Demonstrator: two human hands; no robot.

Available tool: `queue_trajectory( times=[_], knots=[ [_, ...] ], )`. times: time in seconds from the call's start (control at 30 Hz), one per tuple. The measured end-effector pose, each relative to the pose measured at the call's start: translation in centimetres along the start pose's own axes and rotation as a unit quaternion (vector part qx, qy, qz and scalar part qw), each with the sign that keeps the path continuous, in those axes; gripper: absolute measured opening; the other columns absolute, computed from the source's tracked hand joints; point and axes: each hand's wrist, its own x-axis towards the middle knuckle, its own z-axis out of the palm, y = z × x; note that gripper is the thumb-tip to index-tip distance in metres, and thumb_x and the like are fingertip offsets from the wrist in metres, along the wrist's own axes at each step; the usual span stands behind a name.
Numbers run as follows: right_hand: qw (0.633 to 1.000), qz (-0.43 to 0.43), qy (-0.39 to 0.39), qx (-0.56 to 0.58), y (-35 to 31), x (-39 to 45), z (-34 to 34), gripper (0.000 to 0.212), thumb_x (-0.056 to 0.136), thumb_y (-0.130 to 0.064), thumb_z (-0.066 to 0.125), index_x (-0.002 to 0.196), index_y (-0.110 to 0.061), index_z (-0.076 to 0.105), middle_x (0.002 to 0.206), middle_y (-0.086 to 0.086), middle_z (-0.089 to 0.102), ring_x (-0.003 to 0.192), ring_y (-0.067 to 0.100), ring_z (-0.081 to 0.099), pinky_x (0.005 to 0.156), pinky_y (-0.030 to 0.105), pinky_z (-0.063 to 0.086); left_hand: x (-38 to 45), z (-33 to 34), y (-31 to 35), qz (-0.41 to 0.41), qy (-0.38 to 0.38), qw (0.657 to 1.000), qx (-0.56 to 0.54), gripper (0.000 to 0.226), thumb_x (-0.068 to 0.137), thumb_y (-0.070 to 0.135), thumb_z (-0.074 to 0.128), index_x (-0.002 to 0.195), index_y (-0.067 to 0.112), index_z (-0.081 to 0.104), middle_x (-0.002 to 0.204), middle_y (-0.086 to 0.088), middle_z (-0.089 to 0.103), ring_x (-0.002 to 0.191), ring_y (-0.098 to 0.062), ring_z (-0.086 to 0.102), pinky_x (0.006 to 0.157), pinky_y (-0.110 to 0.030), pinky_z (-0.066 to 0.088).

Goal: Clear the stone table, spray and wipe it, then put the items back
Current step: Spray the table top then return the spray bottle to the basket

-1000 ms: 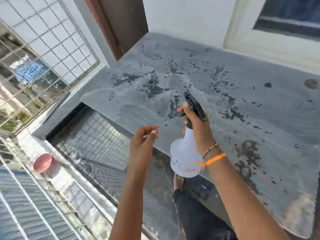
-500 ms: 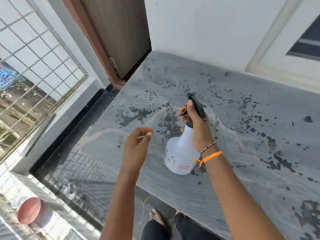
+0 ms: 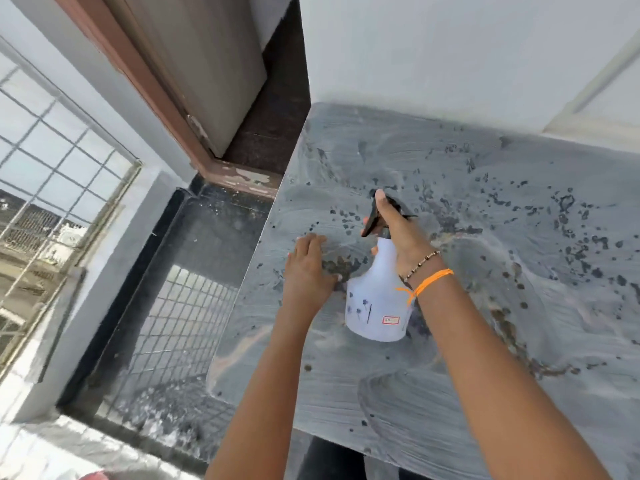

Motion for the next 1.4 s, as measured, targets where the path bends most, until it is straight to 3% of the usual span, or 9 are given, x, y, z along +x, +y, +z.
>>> queue_trajectory(
  times=[0.13, 0.2, 0.23, 0.37, 0.53, 0.8, 1.0, 1.2, 1.4],
  knots=[
    [0.995, 0.049, 0.072, 0.055, 0.0, 2.1, 1.1, 0.042, 0.086, -0.051, 0.053, 0.088, -0.01, 0.064, 0.076, 0.006, 0.059, 0.069, 0.017, 0.055, 0.065, 0.036, 0.046, 1.9, 0.3, -1.4, 0.031, -0.01, 0.999, -0.004, 0.069, 0.075, 0.017, 0.067, 0.136, 0.009, 0.036, 0.146, -0.008, 0.03, 0.138, -0.028, 0.024, 0.111, -0.048, 0.019],
    [0.991, 0.067, 0.069, 0.088, 0.2, 2.3, 0.9, 0.059, 0.088, -0.049, 0.051, 0.12, 0.0, 0.057, 0.091, 0.019, 0.064, 0.067, 0.019, 0.053, 0.053, 0.028, 0.045, 2.4, 0.9, -1.3, 0.042, -0.017, 0.999, -0.014, 0.065, 0.078, 0.02, 0.064, 0.136, 0.011, 0.036, 0.149, -0.005, 0.027, 0.142, -0.026, 0.014, 0.115, -0.051, 0.01],
    [0.992, 0.066, 0.058, 0.092, 0.3, 2.2, 0.5, 0.063, 0.088, -0.049, 0.049, 0.121, 0.004, 0.055, 0.1, 0.027, 0.063, 0.065, 0.018, 0.054, 0.048, 0.025, 0.044, 2.6, 1.2, -1.1, 0.049, -0.017, 0.998, -0.019, 0.063, 0.079, 0.019, 0.063, 0.136, 0.012, 0.036, 0.15, -0.004, 0.025, 0.144, -0.025, 0.01, 0.116, -0.051, 0.006],
    [0.983, 0.062, 0.043, 0.168, 0.9, 0.7, -2.9, 0.05, 0.078, -0.054, 0.053, 0.079, -0.006, 0.064, 0.077, 0.011, 0.068, 0.055, 0.012, 0.059, 0.046, 0.02, 0.049, 3.4, 2.8, 0.5, 0.101, -0.025, 0.994, -0.026, 0.066, 0.077, 0.024, 0.069, 0.135, 0.015, 0.037, 0.152, -0.002, 0.024, 0.145, -0.023, 0.005, 0.115, -0.045, -0.004],
    [0.968, 0.029, 0.085, 0.236, 2.0, -2.6, -9.1, 0.052, 0.08, -0.053, 0.046, 0.1, -0.006, 0.056, 0.099, 0.012, 0.065, 0.09, 0.02, 0.069, 0.059, 0.032, 0.057, 3.6, 4.9, 3.6, 0.188, -0.09, 0.978, -0.007, 0.074, 0.077, 0.029, 0.072, 0.139, 0.018, 0.033, 0.152, -0.001, 0.023, 0.145, -0.022, 0.004, 0.115, -0.044, -0.005],
    [0.952, 0.042, 0.2, 0.226, 1.4, -3.3, -16.3, 0.048, 0.091, -0.048, 0.046, 0.066, -0.006, 0.054, 0.046, 0.003, 0.06, 0.041, 0.012, 0.059, 0.047, 0.025, 0.055, 2.1, 8.5, 8.1, 0.256, -0.138, 0.957, 0.012, 0.077, 0.076, 0.035, 0.071, 0.14, 0.021, 0.032, 0.154, 0.002, 0.02, 0.145, -0.019, -0.001, 0.115, -0.04, -0.009],
    [0.94, 0.016, 0.167, 0.297, 2.0, -3.9, -21.4, 0.05, 0.091, -0.049, 0.045, 0.072, -0.005, 0.06, 0.053, 0.013, 0.065, 0.034, 0.017, 0.053, 0.039, 0.017, 0.045, -0.4, 11.4, 12.1, 0.247, -0.148, 0.957, 0.017, 0.064, 0.086, 0.033, 0.061, 0.141, 0.021, 0.031, 0.154, 0.004, 0.018, 0.145, -0.018, -0.001, 0.114, -0.041, -0.011],
    [0.942, -0.005, 0.105, 0.319, 3.9, -8.3, -30.9, 0.052, 0.091, -0.053, 0.036, 0.089, -0.006, 0.058, 0.093, 0.013, 0.068, 0.098, 0.027, 0.059, 0.066, 0.044, 0.058, -4.1, 16.3, 19.2, 0.257, -0.166, 0.95, 0.059, 0.062, 0.088, 0.034, 0.055, 0.142, 0.022, 0.027, 0.155, 0.004, 0.016, 0.145, -0.016, -0.005, 0.114, -0.039, -0.012],
    [0.929, -0.027, 0.156, 0.334, 3.7, -11.4, -41.7, 0.043, 0.094, -0.045, 0.04, 0.078, -0.007, 0.054, 0.081, 0.012, 0.065, 0.092, 0.02, 0.062, 0.065, 0.039, 0.056, -7.2, 21.8, 26.7, 0.185, -0.232, 0.947, 0.126, 0.095, 0.075, 0.045, 0.068, 0.147, 0.026, 0.008, 0.157, 0.004, -0.006, 0.143, -0.019, -0.018, 0.112, -0.041, -0.015]
  ],
)
